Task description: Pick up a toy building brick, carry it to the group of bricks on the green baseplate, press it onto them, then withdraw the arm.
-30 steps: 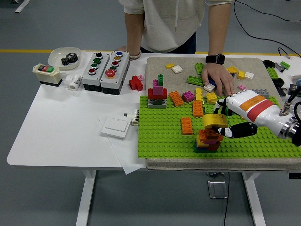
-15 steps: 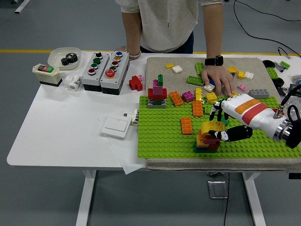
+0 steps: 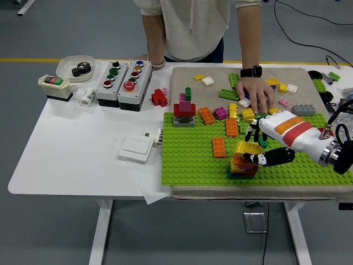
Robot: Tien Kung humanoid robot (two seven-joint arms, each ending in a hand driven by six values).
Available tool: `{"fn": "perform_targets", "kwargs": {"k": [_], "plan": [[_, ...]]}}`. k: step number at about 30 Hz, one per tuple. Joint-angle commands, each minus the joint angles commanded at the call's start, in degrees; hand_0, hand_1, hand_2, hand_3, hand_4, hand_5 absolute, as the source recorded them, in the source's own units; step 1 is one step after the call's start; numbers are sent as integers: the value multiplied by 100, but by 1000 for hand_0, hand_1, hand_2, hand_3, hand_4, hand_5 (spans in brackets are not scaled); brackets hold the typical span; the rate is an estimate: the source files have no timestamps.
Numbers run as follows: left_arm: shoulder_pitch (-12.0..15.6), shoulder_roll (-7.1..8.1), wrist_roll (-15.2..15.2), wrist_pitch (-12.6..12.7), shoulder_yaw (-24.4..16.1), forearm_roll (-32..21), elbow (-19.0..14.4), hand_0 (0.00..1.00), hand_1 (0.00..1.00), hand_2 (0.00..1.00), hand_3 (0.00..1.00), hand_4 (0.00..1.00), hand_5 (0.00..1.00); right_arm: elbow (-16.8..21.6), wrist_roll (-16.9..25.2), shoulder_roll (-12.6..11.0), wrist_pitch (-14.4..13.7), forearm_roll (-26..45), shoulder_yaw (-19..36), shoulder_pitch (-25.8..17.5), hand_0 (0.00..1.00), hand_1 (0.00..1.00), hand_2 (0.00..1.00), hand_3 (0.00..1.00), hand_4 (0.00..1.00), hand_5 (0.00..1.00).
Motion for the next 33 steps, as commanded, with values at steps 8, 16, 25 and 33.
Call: {"fn": "perform_targets", "kwargs": {"k": [8,16,25,33], "plan": [[0,2,3,0,-3,4,0,762,755,731,584,643,657,-13,53,-20,-1,14,2,20,245,408,488,522,789,514],[0,2,5,4,-6,9,-3,762,755,728,583,644,658,0,95,-20,-37,-37,18,7,246,418,494,522,791,516],[8,-3,16,2,-25,35,0,762,755,729,584,643,658,-23,177,7,-237,-29,54,10,258,435,526,539,804,505],[11,-5,21,-1,-37,64,-1,763,756,729,585,644,658,40,219,31,-612,-115,154,-72,299,479,641,603,843,514]]}}
